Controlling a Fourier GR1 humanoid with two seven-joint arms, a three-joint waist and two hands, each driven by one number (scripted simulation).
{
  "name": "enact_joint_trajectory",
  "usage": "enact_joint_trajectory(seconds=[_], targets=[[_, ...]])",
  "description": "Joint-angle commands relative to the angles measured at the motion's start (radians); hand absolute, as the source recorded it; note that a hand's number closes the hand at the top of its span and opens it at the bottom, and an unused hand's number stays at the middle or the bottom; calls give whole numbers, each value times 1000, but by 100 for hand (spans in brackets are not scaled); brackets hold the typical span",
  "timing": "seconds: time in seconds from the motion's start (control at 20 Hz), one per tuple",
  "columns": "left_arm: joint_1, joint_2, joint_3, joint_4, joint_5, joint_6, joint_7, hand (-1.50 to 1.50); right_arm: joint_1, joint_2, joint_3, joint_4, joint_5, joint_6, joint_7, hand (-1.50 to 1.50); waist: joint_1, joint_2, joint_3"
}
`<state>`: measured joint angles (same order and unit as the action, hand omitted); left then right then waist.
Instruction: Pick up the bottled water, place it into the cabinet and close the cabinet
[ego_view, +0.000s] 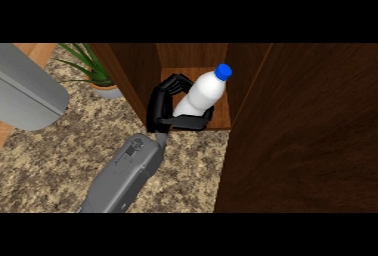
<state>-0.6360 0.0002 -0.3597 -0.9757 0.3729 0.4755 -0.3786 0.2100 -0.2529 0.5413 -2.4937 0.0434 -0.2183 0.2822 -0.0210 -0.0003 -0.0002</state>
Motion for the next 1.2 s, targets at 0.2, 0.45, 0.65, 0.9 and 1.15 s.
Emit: enact_joint_trajectory(seconds=[0.2, 0.45, 0.65, 0.9, 1.15], targets=[[-185, 0, 21, 250, 151, 51, -34, 150, 83, -17, 24, -109, 7, 13, -13, -150, -19, 5, 0], [-243, 0, 71, 385, 183, 80, -92, 150, 115, -51, -46, -104, -57, 51, -59, -150, -20, 6, 0], [-308, 0, 73, 511, 174, 106, -143, 150, 136, -54, -41, -84, -64, 70, -86, -150, -29, 9, 0], [-341, 0, 62, 617, 164, 157, -191, 150, 116, -36, -65, -91, -82, 74, -80, -150, -35, 12, 0], [-416, 0, 119, 735, 173, 150, -235, 150, 115, -54, -86, -62, -101, 114, -114, -150, -48, 20, 0]])
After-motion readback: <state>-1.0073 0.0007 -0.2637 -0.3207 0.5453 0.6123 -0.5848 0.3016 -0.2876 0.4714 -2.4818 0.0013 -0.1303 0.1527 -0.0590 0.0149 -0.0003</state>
